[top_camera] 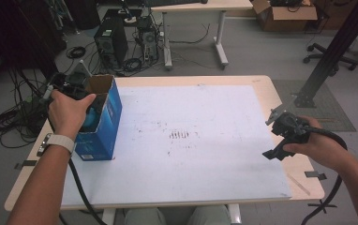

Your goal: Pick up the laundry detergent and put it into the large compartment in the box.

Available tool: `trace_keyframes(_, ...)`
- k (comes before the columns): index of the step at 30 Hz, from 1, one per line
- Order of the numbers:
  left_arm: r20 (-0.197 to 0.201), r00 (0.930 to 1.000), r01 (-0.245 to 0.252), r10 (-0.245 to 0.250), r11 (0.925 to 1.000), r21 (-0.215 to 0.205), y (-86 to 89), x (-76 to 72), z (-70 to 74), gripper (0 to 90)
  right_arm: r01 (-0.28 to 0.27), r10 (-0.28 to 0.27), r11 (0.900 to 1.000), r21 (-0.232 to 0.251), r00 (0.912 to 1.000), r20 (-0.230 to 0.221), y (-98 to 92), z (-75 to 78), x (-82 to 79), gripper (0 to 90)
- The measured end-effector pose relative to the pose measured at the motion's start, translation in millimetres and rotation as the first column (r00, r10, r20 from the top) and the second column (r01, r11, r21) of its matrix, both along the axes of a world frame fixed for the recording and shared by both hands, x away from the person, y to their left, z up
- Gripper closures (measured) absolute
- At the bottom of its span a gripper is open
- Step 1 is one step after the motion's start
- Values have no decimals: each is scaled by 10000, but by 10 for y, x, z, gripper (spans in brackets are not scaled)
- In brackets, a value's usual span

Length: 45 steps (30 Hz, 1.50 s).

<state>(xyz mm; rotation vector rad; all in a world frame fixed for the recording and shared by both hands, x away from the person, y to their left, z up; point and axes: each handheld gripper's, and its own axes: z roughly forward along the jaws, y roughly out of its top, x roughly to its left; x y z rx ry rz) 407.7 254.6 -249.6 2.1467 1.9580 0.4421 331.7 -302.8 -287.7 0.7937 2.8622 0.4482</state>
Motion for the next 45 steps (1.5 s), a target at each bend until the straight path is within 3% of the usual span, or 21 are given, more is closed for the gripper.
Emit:
trace_keyframes(10, 578, 9963, 628, -630, 9980, 55, -98, -94, 308, 248, 7, -7, 10000, 16, 10000, 82, -19, 24, -32, 85)
trace_keyframes(13, 821, 9908, 1072, -1073, 9942, 54, -158, -141, 435, 248, 11, -11, 10000, -9, 9999, 104, -25, 34, -40, 85)
trace_keyframes(19, 902, 9809, 1725, -1723, 9850, 54, -276, -209, 604, 238, -5, 5, 10000, 37, 9999, 170, -17, 62, -57, 85)
trace_keyframes(28, 998, 9431, 3174, -3172, 9482, 144, -536, -327, 774, 211, -48, 47, 10000, 31, 9997, 221, -3, 90, -82, 85)
trace_keyframes(39, 965, 8860, 4544, -4535, 8907, 129, -853, -475, 845, 180, -85, 84, 10000, 29, 9996, 256, 20, 109, -96, 85)
trace_keyframes(45, 953, 8498, 5202, -5183, 8540, 58, -1039, -559, 835, 171, -147, 147, 9999, -2, 9996, 261, 60, 115, -92, 85)
